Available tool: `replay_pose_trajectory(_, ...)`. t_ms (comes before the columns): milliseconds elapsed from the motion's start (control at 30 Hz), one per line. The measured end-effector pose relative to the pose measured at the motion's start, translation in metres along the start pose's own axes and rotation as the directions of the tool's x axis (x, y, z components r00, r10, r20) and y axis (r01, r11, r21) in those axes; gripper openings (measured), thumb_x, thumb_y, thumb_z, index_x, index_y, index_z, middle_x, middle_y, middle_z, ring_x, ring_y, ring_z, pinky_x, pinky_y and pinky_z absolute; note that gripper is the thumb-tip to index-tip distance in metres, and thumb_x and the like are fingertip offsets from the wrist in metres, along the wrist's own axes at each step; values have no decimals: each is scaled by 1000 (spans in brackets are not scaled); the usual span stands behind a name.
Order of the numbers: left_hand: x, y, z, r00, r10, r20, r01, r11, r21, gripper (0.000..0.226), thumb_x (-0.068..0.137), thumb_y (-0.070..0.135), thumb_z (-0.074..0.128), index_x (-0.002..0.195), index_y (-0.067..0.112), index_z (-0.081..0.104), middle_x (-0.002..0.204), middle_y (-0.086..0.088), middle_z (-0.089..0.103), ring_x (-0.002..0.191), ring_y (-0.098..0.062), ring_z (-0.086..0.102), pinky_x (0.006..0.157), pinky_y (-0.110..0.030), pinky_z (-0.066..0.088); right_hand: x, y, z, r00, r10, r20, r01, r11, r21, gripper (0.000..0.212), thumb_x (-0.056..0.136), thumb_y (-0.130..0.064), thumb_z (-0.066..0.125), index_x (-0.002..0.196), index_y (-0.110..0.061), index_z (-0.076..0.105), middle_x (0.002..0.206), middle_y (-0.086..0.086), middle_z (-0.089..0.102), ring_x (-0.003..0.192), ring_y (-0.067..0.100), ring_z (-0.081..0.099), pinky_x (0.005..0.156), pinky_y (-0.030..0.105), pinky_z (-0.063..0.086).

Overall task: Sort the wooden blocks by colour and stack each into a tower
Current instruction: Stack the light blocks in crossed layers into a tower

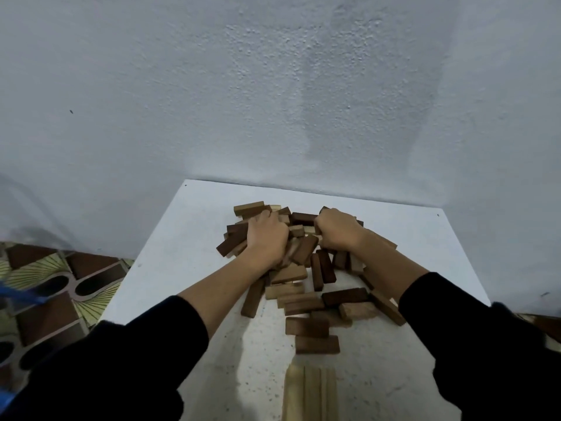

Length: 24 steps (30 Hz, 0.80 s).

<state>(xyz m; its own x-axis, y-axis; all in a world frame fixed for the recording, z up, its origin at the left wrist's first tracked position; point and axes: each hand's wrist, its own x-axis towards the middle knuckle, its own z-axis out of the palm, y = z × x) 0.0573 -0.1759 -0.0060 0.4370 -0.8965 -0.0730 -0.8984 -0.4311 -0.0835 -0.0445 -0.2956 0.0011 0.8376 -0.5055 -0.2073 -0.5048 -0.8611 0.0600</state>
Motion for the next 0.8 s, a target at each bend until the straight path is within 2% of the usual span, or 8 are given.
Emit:
replay_pose_trajectory(67, 0, -1, 1, 1000, -3, 14, 3, 1000, -7, 29, 91, 20, 55, 118, 8, 59, 130, -11, 47, 125, -28, 37, 96, -39, 35, 0, 2, -11, 1000, 6, 16, -6, 999, 45, 5, 82, -9, 59, 86, -7, 56, 104, 12, 57, 91, 27, 55, 67, 30, 40)
replay_pose_trajectory(167, 2, -5, 1, 1000, -5, 29, 8, 997, -82, 31, 89, 21, 55, 116, 7, 60, 130, -12, 48, 125, -29, 38, 99, -41, 35, 4, 5, -33, 1000, 6, 5, -8, 971, 240, 17, 80, -9, 61, 70, -13, 47, 92, 10, 58, 86, 26, 56, 65, 30, 40)
replay_pose_trajectory(333, 4, -7, 4, 998, 54, 23, -51, 989, -136, 27, 88, 19, 53, 114, 13, 53, 126, -8, 55, 123, -28, 42, 100, -37, 32, 30, -5, -48, 985, 30, -172, 65, 855, 515, 30, 74, 5, 51, 59, -16, 35, 75, 8, 53, 78, 27, 52, 61, 31, 36)
replay_pose_trajectory(433, 6, -13, 9, 997, 72, 4, -69, 970, -234, 24, 88, 20, 54, 112, 15, 53, 124, -8, 55, 122, -28, 42, 102, -38, 32, 53, -19, -43, 994, 17, -112, 47, 836, 546, 27, 76, 9, 44, 67, -15, 35, 76, 6, 45, 71, 25, 42, 57, 31, 29)
replay_pose_trajectory(533, 7, -19, 13, 997, 79, -3, -75, 938, -338, 17, 86, 20, 56, 100, 13, 64, 115, -6, 61, 115, -24, 47, 100, -40, 39, 75, -30, -35, 1000, -1, 2, 0, 848, 530, 17, 84, 6, 43, 93, -8, 48, 97, 9, 50, 84, 23, 44, 65, 30, 34)
replay_pose_trajectory(567, 7, -21, 13, 998, 63, -11, -61, 892, -448, 13, 85, 18, 59, 93, 11, 66, 108, -6, 64, 107, -22, 52, 94, -38, 43, 81, -33, -33, 1000, -2, 15, -6, 855, 519, 18, 86, 2, 46, 102, -4, 51, 106, 11, 52, 91, 23, 46, 71, 29, 36)
replay_pose_trajectory(667, 7, -30, 6, 999, -31, 35, 46, 615, -787, 8, 79, 6, 65, 76, 10, 59, 84, -5, 64, 78, -17, 56, 67, -25, 47, 95, -39, -27, 998, -29, 46, 8, 913, 409, 30, 89, -10, 54, 117, -2, 55, 123, 14, 52, 109, 26, 51, 86, 29, 41)
replay_pose_trajectory(800, 12, -43, 3, 980, -190, 63, 136, 396, -908, 15, 84, 10, 58, 74, 17, 50, 72, 0, 55, 67, -14, 52, 59, -22, 41, 115, -47, -14, 994, -16, 106, -22, 937, 347, 29, 89, -19, 56, 114, -6, 59, 121, 12, 57, 106, 29, 55, 93, 38, 46)
